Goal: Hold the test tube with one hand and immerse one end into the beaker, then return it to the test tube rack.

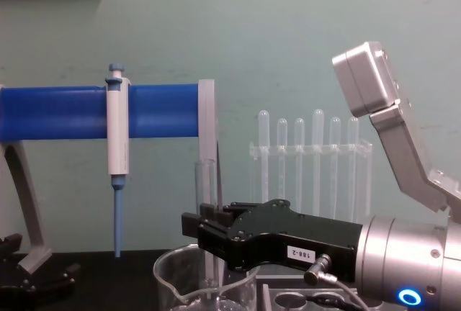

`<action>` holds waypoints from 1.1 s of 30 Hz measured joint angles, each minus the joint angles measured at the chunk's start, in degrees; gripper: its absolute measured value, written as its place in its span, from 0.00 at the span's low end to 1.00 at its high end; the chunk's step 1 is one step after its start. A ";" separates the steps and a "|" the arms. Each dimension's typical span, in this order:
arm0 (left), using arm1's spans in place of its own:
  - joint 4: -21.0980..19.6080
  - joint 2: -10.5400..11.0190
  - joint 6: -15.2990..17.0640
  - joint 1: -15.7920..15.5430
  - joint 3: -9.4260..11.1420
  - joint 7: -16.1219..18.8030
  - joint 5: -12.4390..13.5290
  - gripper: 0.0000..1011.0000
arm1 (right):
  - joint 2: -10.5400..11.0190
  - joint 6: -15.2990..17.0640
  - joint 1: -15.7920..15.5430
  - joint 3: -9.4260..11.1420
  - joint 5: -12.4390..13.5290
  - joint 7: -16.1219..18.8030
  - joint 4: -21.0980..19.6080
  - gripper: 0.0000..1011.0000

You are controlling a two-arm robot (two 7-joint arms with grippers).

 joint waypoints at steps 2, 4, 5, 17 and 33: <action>0.00 0.00 0.00 0.00 0.00 0.00 0.00 0.99 | 0.00 0.00 0.00 0.00 0.00 0.00 0.00 0.22; 0.00 0.00 0.00 0.00 0.00 0.00 0.00 0.99 | 0.00 0.00 0.00 0.00 0.00 0.00 0.00 0.22; 0.00 0.00 0.00 0.00 0.00 0.00 0.00 0.99 | 0.00 0.00 0.00 0.00 0.00 0.00 0.00 0.22; 0.00 0.00 0.00 0.00 0.00 0.00 0.00 0.99 | 0.00 0.00 0.00 0.00 0.00 0.01 0.00 0.22; 0.00 0.00 0.00 0.00 0.00 0.00 0.00 0.99 | 0.00 0.00 0.00 0.00 0.00 0.00 0.00 0.22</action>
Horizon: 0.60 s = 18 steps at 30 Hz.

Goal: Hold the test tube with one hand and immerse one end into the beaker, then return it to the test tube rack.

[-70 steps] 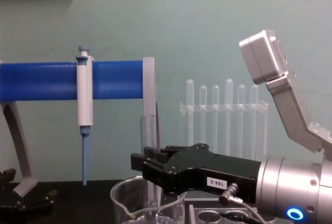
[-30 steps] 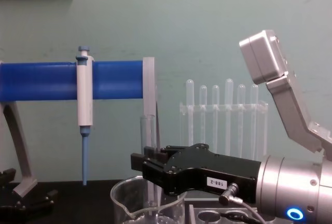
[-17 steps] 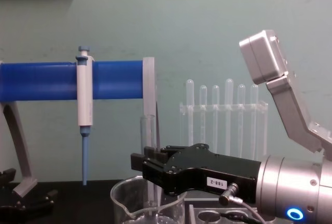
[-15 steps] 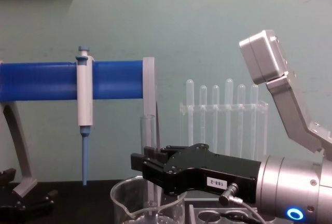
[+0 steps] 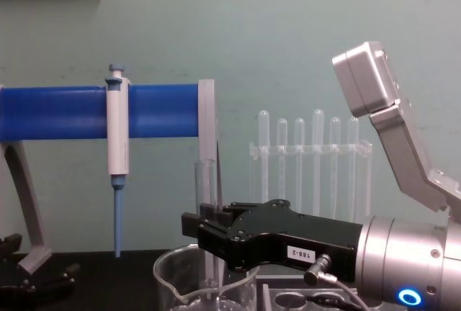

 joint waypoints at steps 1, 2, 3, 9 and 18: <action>0.00 0.00 0.00 0.00 0.00 0.00 0.00 0.99 | 0.00 0.00 0.00 0.00 0.00 0.00 0.00 0.22; 0.00 0.00 0.00 0.00 0.00 0.00 0.00 0.99 | 0.00 0.00 0.00 0.00 0.00 0.00 0.00 0.22; 0.00 0.00 0.00 0.00 0.00 0.00 0.00 0.99 | 0.00 0.00 0.00 0.00 0.00 0.00 0.00 0.22; 0.00 0.00 0.00 0.00 0.00 0.00 0.00 0.99 | 0.00 0.00 0.00 0.00 0.00 0.00 0.00 0.22; 0.00 0.00 0.00 0.00 0.00 0.00 0.00 0.99 | 0.00 0.00 0.00 0.00 0.00 0.00 0.00 0.22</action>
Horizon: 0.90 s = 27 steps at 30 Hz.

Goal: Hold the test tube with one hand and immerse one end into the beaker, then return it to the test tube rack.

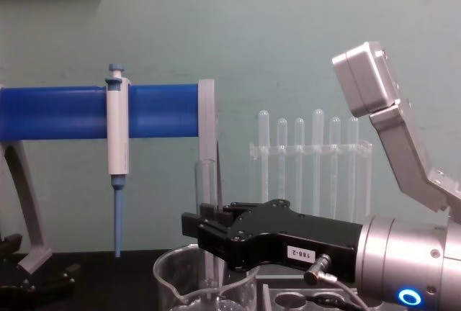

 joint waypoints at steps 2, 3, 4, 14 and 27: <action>0.00 0.00 0.00 0.00 0.00 0.00 0.00 0.99 | 0.00 0.00 0.00 0.00 0.00 0.00 0.00 0.22; 0.00 0.00 0.00 0.00 0.00 0.00 0.00 0.99 | 0.00 0.00 0.00 0.00 0.00 0.00 0.00 0.22; 0.00 0.00 0.00 0.00 0.00 0.00 0.00 0.99 | 0.00 0.00 0.00 0.00 0.00 0.00 0.00 0.22; 0.00 0.00 0.00 0.00 0.00 0.00 0.00 0.99 | 0.01 0.00 0.00 0.00 0.00 0.00 0.00 0.22; 0.00 0.00 0.00 0.00 0.00 0.00 0.00 0.99 | 0.00 0.00 0.00 0.00 0.00 -0.01 0.00 0.22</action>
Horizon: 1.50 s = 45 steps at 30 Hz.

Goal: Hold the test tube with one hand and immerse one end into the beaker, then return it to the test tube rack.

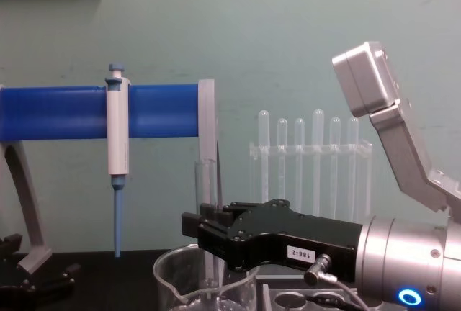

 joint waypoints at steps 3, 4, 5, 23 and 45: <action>0.00 0.00 0.00 0.00 0.00 0.00 0.00 0.99 | 0.00 0.00 0.00 0.00 0.00 0.00 0.00 0.22; 0.00 0.00 0.00 0.00 0.00 0.00 0.00 0.99 | 0.00 0.00 0.00 0.00 0.00 0.01 0.00 0.22; 0.00 0.00 0.00 0.00 0.00 0.00 0.00 0.99 | 0.00 0.00 0.00 0.00 0.00 0.01 0.00 0.22; 0.00 0.00 0.00 0.00 0.00 0.00 0.00 0.99 | 0.00 0.00 0.00 0.00 0.00 0.01 0.00 0.22; 0.00 0.00 0.00 0.00 0.00 0.00 0.00 0.99 | 1.40 1.36 -0.52 1.28 -0.03 -0.82 -6.42 0.22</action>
